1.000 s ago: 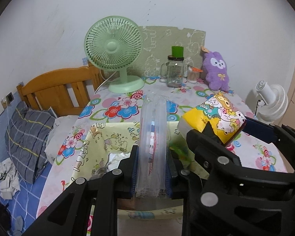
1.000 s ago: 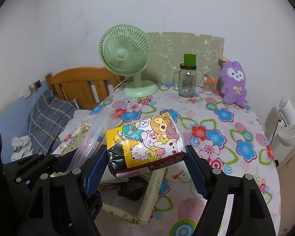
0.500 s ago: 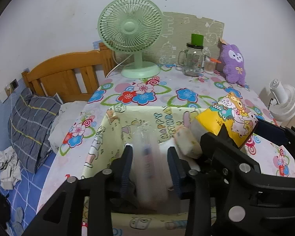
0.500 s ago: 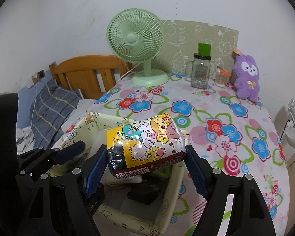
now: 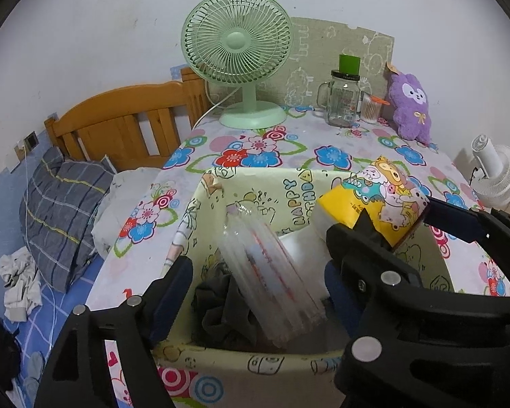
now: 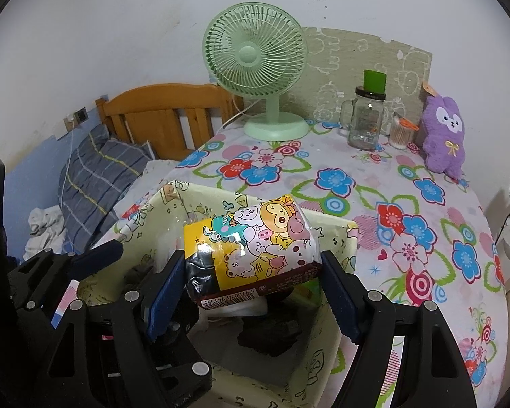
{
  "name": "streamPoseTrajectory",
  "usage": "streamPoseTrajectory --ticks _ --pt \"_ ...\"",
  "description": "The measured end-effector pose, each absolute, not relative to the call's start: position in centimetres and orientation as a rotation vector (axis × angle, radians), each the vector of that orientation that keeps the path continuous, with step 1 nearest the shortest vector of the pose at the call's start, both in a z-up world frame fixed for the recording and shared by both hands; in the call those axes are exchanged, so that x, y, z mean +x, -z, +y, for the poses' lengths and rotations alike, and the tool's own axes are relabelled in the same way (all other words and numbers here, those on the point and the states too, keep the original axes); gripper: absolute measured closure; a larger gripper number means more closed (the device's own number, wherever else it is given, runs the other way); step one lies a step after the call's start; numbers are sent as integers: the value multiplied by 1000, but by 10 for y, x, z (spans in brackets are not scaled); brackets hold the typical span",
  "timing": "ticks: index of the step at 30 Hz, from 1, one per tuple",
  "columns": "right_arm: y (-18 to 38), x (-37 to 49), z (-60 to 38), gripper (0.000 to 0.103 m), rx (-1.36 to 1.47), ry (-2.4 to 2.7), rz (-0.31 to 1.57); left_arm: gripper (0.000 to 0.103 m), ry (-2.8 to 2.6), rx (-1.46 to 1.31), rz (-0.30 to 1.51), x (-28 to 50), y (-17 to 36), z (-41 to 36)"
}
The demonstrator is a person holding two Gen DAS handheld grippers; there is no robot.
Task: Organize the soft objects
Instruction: 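Drop the snack box into the box with the right tool while the left releases the straw pack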
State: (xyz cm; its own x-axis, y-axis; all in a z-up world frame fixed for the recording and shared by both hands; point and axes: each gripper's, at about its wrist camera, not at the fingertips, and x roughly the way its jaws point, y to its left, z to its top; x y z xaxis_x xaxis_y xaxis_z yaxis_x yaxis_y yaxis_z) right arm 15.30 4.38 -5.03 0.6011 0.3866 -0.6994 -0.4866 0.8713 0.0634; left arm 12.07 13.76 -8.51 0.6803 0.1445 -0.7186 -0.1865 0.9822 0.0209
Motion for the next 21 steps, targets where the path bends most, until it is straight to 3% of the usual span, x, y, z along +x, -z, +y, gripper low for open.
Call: streamPoseTrajectory --ticks 9,13,21 --pt "50 144 46 19 -147 -552 774 13 -179 -59 802 109 84 137" --pt "45 139 43 4 -132 -553 749 11 -186 -50 775 103 77 135" --pt "35 130 34 3 -129 -537 712 10 -176 -50 759 97 70 126"
